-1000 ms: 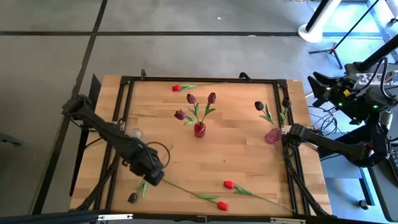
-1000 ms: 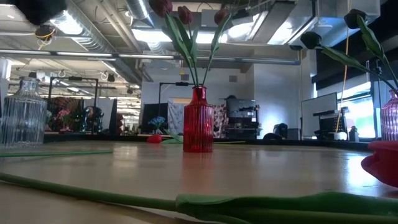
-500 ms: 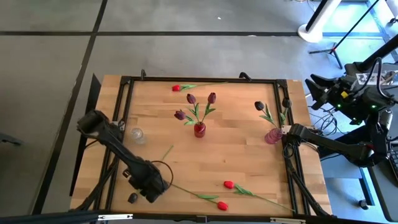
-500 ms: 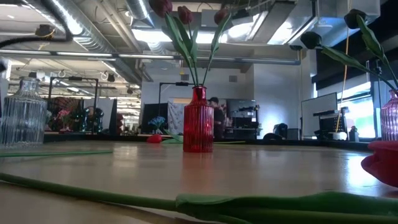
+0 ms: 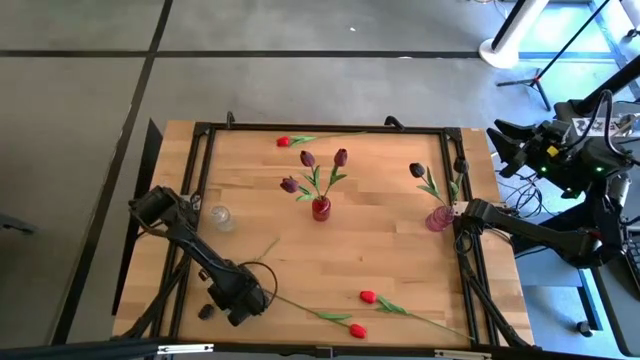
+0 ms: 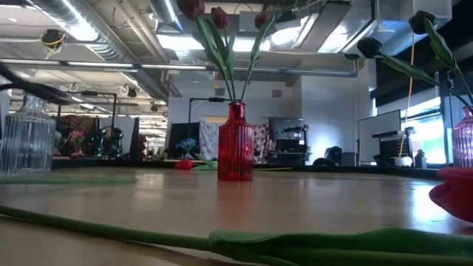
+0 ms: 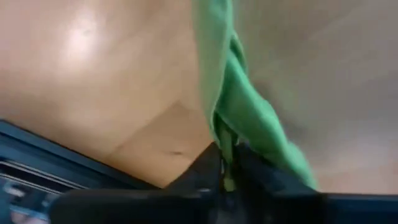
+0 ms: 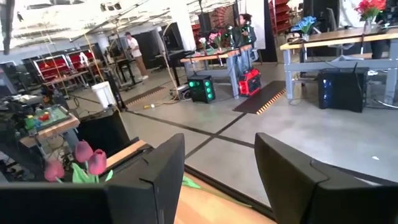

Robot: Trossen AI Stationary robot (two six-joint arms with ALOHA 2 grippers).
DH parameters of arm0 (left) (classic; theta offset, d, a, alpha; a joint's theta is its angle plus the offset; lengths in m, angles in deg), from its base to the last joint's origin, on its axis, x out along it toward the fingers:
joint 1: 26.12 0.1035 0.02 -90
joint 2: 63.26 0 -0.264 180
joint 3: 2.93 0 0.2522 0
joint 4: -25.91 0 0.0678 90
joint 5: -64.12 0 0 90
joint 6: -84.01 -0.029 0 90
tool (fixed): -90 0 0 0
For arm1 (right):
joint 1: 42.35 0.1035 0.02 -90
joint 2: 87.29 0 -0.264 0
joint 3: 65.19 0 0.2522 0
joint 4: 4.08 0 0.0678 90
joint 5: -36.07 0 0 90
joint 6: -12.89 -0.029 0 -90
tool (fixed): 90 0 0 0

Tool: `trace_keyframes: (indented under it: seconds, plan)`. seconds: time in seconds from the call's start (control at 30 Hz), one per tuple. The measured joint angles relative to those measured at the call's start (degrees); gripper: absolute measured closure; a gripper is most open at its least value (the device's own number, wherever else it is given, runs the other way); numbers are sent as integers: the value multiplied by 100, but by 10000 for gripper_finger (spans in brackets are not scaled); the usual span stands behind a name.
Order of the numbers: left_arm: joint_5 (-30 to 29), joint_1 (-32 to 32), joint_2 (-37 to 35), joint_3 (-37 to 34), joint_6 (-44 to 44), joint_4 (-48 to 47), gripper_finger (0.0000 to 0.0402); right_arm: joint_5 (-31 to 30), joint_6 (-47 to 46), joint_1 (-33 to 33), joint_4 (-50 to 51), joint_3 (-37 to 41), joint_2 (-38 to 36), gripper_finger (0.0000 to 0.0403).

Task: Sort flowers into vase by color
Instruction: Put the black tulip into the pink vase

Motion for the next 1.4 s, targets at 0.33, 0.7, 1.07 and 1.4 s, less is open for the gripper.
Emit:
trace_keyframes:
  seconds: [0.33, 0.7, 1.07, 1.4]
  plan:
    - [-3016, -106, -576, 1373, -812, -3048, 398, 810, -415, 0, -484, -2, 222, 207]
    - [-8445, 323, -523, 2939, -5423, -3688, 400, 2436, -1510, 2, -970, -4, 924, 207]
    - [-11452, 1149, -536, 3427, -9788, -1521, 401, 4435, -3212, 2, -1003, -2, 1818, 207]
    - [-11646, 1346, -536, 3439, -11979, 448, 400, 4789, -3552, 2, -1189, -2, 2071, 207]
